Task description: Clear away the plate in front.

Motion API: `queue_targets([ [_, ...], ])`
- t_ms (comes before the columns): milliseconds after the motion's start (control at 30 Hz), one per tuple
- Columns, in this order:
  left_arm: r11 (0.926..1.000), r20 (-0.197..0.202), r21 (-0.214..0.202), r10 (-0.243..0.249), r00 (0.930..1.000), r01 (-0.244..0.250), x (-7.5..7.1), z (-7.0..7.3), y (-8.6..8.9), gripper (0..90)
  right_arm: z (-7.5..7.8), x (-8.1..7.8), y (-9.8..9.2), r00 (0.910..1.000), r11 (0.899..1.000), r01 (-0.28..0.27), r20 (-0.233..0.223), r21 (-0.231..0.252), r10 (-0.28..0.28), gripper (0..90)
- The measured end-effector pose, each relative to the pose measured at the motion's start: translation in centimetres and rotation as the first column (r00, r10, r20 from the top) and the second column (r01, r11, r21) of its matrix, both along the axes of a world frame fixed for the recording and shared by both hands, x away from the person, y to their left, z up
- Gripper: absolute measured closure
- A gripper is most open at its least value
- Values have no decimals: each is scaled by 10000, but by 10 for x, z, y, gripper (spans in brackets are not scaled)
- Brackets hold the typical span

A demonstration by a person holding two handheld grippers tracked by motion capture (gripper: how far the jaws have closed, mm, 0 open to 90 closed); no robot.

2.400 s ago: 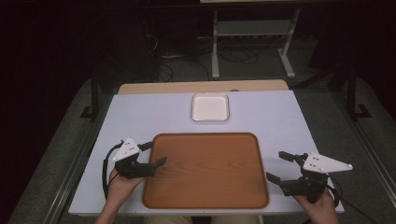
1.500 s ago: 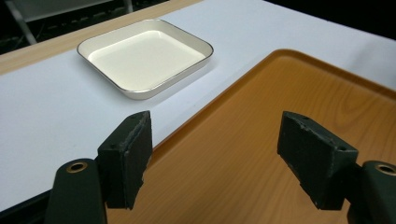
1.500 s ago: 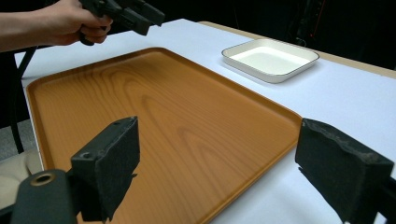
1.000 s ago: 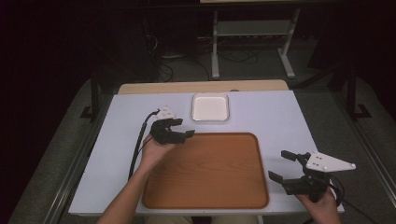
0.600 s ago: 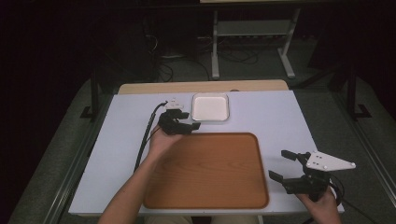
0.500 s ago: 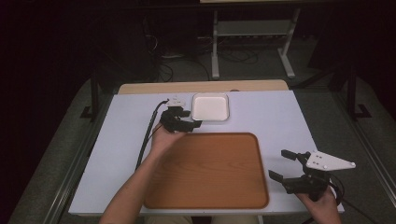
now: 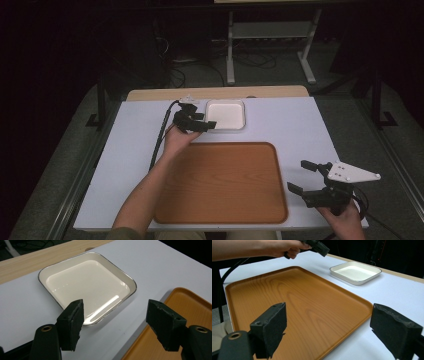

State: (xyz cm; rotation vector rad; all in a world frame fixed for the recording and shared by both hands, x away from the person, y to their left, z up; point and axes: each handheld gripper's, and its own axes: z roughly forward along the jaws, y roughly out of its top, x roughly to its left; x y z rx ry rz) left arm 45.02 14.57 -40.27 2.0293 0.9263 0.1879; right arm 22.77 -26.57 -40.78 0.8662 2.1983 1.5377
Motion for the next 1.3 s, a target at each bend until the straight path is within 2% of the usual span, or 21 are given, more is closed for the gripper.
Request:
queue_targets([
  [267,9998,-353,106,148,9993,-144,15,1,1,308,-1,1,1,10000,10000,-64,-74,-69,64,131],
  [467,9988,-497,438,243,9985,-221,30,6,-3,309,-1,2,0,10000,10000,-9,-75,-22,9,131],
  [567,9988,-655,365,359,9972,-336,40,9,-4,312,-1,2,0,10000,10000,-19,-67,-28,19,131],
  [900,9956,-869,736,649,9941,-585,65,18,-14,320,0,2,1,10000,10000,-49,-52,-20,49,132],
  [1033,9920,-1132,969,914,9894,-806,72,12,-16,336,0,2,1,10000,10000,-38,-61,-43,38,131],
  [1167,9868,-1528,1142,1316,9795,-1148,78,-2,-15,354,-1,2,0,10000,10000,-18,-65,-49,17,132],
  [1267,9840,-1591,1226,1483,9761,-1295,80,-6,-15,366,-1,1,0,10000,10000,-22,-63,-37,22,131],
  [1300,9820,-1674,1230,1631,9723,-1435,82,-10,-15,371,-1,1,0,10000,10000,-37,-59,-49,37,132],
])
